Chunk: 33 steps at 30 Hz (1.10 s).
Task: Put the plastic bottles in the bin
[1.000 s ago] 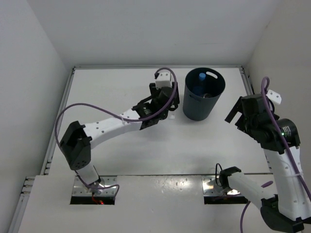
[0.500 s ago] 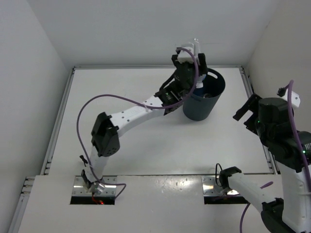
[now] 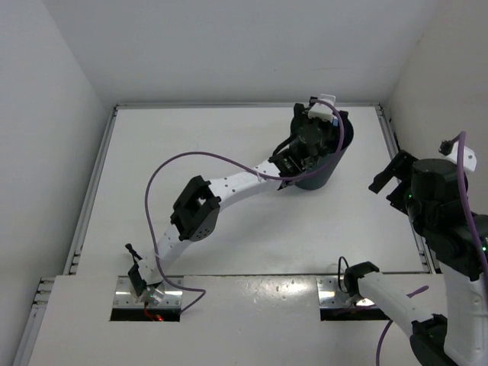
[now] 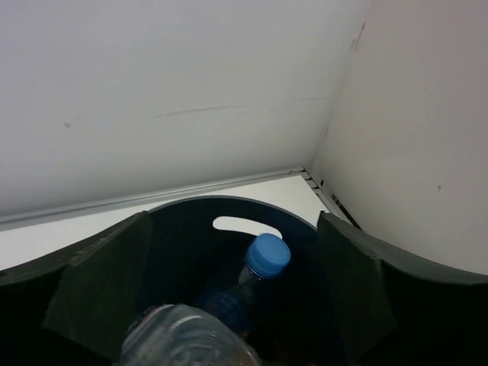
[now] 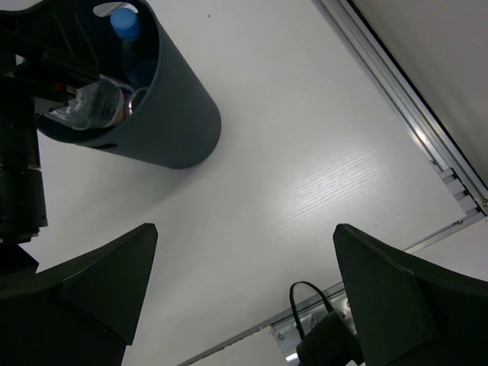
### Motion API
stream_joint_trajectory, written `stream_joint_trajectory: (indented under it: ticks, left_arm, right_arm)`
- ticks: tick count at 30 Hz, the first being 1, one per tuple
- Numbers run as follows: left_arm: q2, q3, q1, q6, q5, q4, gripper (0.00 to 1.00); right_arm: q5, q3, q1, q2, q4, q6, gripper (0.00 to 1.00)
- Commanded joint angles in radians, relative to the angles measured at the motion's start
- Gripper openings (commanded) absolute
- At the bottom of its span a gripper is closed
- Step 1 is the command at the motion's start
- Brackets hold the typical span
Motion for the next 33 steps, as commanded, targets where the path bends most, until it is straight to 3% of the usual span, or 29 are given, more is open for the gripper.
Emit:
stream_joint_trajectory:
  ticks: [1,7,11,13,14,16,18,19,21,22,24,30,33]
  left_arm:
    - [-0.026,0.056,-0.004,0.022,-0.006,0.095,1.00]
    - [-0.189,-0.053,0.028,0.045,-0.078,0.162,1.00]
    - [-0.279,-0.073,0.094,0.045,-0.167,0.002,1.00]
    - [-0.330,-0.163,0.129,-0.028,-0.279,-0.058,1.00]
    - [-0.409,-0.225,0.167,-0.059,-0.311,-0.072,1.00]
    - [-0.566,-0.557,0.229,-0.189,-0.410,-0.072,1.00]
    - [-0.667,-0.728,0.289,-0.213,-0.432,-0.052,1.00]
    - [-0.745,-0.864,0.309,-0.299,-0.485,-0.101,1.00]
    - [-0.817,-0.963,0.379,-0.421,-0.500,-0.312,1.00]
    - [-0.882,-1.054,0.401,-0.534,-0.510,-0.377,1.00]
    - [-0.948,-1.146,0.448,-0.619,-0.524,-0.498,1.00]
    - [-1.195,-1.441,0.508,-0.576,-0.511,-0.465,1.00]
    - [-1.255,-1.540,0.534,-0.458,-0.381,-0.393,1.00]
  right_arm:
    - [0.003,0.028,-0.002,0.010,-0.041,-0.023,1.00]
    - [-0.006,0.006,-0.002,0.030,-0.041,-0.023,1.00]
    - [-0.051,-0.035,-0.002,0.062,-0.041,-0.032,1.00]
    - [-0.104,-0.048,-0.002,0.081,-0.041,-0.041,1.00]
    - [-0.123,-0.061,-0.002,0.095,-0.030,-0.041,1.00]
    - [-0.239,-0.092,-0.002,0.095,0.008,-0.082,1.00]
    - [-0.336,-0.121,-0.002,0.086,0.053,-0.112,1.00]
    - [-0.351,-0.121,-0.002,0.086,0.062,-0.112,1.00]
    - [-0.376,-0.146,-0.002,0.075,0.086,-0.112,1.00]
    - [-0.387,-0.146,-0.002,0.060,0.087,-0.112,1.00]
    - [-0.387,-0.146,-0.002,0.046,0.097,-0.112,1.00]
    - [-0.396,-0.167,-0.002,0.017,0.119,-0.112,1.00]
    - [-0.405,-0.187,-0.002,0.004,0.128,-0.112,1.00]
